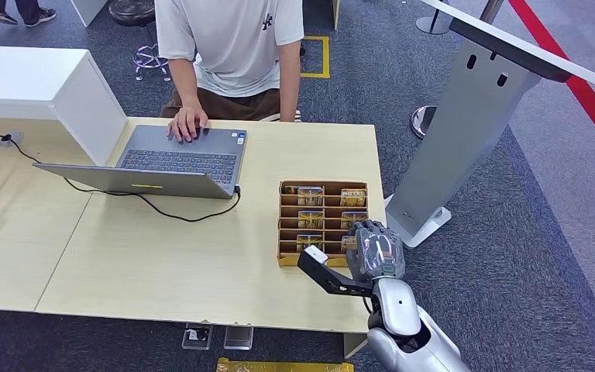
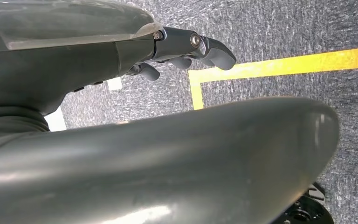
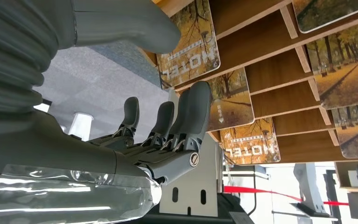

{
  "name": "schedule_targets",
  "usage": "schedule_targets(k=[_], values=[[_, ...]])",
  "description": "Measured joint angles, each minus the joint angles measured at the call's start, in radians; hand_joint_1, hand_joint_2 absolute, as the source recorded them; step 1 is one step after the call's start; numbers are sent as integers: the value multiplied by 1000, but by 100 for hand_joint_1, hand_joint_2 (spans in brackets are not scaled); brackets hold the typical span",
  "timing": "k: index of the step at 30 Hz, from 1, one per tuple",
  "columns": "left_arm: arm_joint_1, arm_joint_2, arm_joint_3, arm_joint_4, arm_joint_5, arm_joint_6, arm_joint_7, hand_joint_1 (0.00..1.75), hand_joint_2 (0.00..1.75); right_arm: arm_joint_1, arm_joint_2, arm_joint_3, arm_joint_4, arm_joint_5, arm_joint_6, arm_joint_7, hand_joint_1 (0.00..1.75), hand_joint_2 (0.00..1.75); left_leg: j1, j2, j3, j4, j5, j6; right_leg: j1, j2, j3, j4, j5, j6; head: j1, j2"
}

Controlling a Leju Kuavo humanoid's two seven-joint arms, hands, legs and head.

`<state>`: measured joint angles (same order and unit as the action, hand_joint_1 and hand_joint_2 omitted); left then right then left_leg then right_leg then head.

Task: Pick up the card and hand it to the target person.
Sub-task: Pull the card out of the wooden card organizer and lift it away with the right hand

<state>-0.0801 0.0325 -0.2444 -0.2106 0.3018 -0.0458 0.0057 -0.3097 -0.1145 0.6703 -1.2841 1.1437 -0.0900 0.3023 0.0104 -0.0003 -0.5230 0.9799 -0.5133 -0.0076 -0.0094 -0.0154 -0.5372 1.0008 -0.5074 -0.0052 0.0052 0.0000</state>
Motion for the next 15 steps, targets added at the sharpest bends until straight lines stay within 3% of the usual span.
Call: schedule_targets(k=[15], values=[[0,2,-4,0,20,6,0,0,0,-9,8,0,24,-18,-2,-17,65,175,0,0,0,0,0,0,0,0,0,0,0,0,0,0]])
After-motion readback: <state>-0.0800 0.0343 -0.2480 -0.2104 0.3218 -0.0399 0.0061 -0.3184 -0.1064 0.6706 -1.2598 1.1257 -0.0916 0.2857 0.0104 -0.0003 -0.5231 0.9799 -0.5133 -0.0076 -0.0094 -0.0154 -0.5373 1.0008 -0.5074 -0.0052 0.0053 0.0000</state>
